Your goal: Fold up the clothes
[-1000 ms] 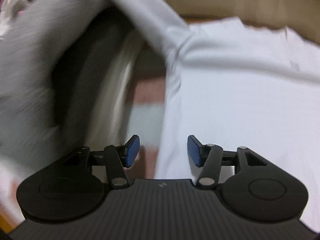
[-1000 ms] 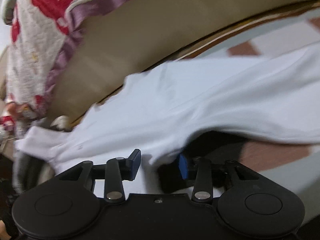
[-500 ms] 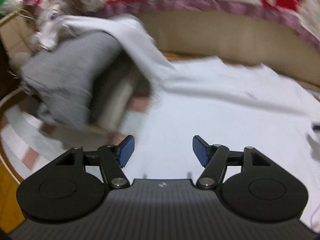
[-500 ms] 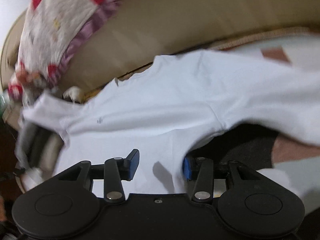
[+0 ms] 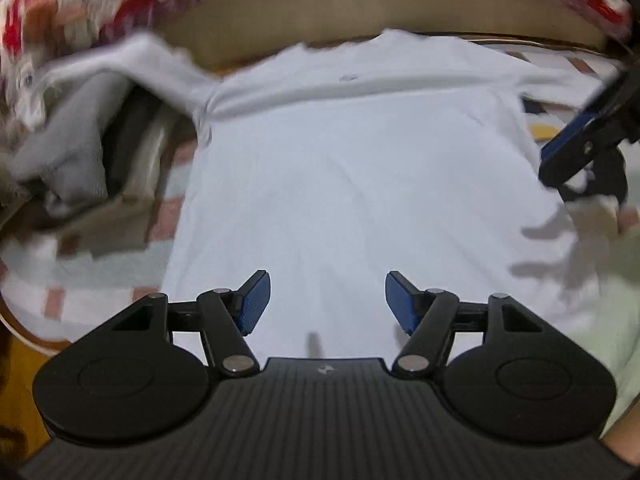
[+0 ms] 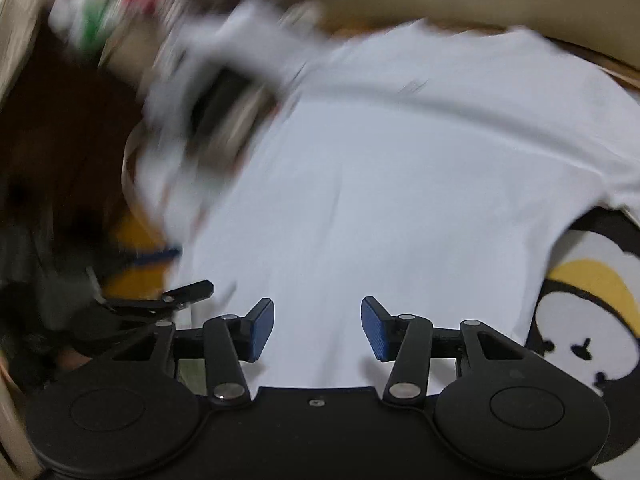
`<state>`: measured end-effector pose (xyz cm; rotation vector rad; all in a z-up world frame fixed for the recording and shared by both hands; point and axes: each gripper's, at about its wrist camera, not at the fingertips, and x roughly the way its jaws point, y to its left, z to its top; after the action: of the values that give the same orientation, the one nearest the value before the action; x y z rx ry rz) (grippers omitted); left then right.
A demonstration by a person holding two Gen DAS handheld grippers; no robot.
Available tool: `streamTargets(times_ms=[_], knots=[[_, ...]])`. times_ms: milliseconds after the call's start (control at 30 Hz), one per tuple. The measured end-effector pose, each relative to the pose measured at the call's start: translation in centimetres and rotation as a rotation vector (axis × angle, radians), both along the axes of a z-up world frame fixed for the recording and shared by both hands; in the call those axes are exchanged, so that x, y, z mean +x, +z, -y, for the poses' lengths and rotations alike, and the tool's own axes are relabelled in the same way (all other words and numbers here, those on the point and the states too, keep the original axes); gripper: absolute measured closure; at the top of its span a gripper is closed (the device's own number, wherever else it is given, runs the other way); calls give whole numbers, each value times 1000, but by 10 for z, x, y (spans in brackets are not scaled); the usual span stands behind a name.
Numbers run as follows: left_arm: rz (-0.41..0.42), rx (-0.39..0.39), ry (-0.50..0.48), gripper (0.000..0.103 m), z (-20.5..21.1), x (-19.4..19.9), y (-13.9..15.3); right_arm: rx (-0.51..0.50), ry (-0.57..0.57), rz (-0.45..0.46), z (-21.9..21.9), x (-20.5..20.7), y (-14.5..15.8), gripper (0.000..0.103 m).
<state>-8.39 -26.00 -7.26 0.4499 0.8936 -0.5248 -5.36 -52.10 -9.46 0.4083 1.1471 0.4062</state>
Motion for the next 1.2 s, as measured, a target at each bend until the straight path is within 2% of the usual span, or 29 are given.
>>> streamTargets(times_ms=[33,67,133,167,300,333,367,467,567,600,633,667,833,967,1067,1200], knots=[[-29,-25,-1,37,-9,2,-6,-24,53,-20,-7,-5,-4,49],[-34,-30,44,38,-22,10,-13,-39,89,-43,-13,-10,-9,49],[-71,-54,170,39,-51,28,-22,-44,84,-92,-15,-21,-26,49],[-106,-98,198,39,-68,37,-22,-61,59,-105,-14,-25,-33,49],[-36,-132,269,37,-130,63,-15,-119,-41,-129,-4,-42,-52,49],[-1,-98,274,37,-140,65,-15,-123,-67,-136,0,-46,-56,49],[13,-76,261,37,-149,65,-17,-111,-87,-155,5,-48,-59,49],[-41,-19,147,32,-167,65,-33,-55,-94,-215,10,-56,-70,49],[-104,41,110,32,-164,53,-56,-35,-84,-251,8,-59,-77,49],[-111,53,117,32,-164,51,-64,-41,-77,-243,6,-61,-76,53],[-113,59,132,32,-162,48,-70,-45,-64,-230,4,-63,-75,62],[-114,59,138,32,-162,48,-75,-50,-39,-210,0,-64,-71,95],[-68,85,160,32,-165,43,-80,-115,157,-117,-27,-78,-32,98],[-74,88,162,32,-169,49,-87,-197,316,-162,-49,-103,-31,98],[-85,75,176,32,-175,52,-94,-279,288,-169,-55,-109,-45,99],[-81,54,169,32,-184,50,-96,-353,290,-122,-71,-114,-42,99]])
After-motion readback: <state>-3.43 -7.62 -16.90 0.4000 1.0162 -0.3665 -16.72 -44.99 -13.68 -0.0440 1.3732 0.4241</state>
